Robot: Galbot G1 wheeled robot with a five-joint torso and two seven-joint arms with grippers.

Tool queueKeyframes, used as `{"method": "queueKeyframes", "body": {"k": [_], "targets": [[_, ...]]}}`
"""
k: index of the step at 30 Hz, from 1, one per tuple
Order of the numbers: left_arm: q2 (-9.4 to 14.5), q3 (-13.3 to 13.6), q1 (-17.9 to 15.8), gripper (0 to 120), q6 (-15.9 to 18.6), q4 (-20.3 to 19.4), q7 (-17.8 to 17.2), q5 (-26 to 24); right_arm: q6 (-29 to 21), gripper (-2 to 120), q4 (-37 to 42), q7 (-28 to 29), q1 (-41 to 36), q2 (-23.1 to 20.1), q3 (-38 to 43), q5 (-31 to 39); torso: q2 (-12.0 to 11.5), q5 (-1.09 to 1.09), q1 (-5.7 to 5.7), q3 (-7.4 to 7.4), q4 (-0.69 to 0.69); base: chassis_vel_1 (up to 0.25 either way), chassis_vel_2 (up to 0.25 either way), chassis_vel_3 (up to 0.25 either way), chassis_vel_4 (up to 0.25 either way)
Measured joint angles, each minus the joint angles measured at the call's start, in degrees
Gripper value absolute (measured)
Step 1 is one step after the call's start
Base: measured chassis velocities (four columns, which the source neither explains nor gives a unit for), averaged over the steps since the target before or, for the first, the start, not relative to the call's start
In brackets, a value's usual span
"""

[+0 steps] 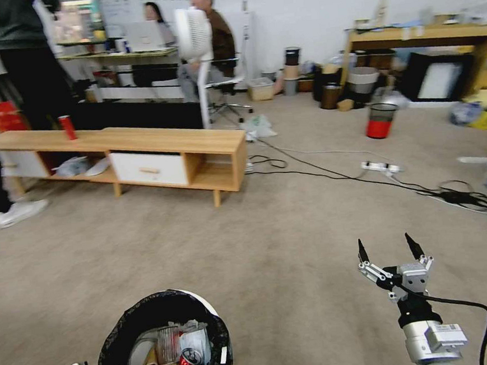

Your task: Pick up the trash bin, then pick up the garbage from the floor and place it into the trash bin.

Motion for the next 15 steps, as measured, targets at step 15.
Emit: {"method": "queueKeyframes", "body": {"k": [15], "targets": [[-0.34,0.10,-0.16,0,-0.12,0.10,-0.08,0.18,0.76,100,-0.46,-0.02,0.05,-0.36,-0.07,-0.06,0.00,0.00,0.00,0.00,0.00,-0.120,-0.127,-0.122,-0.128]]}}
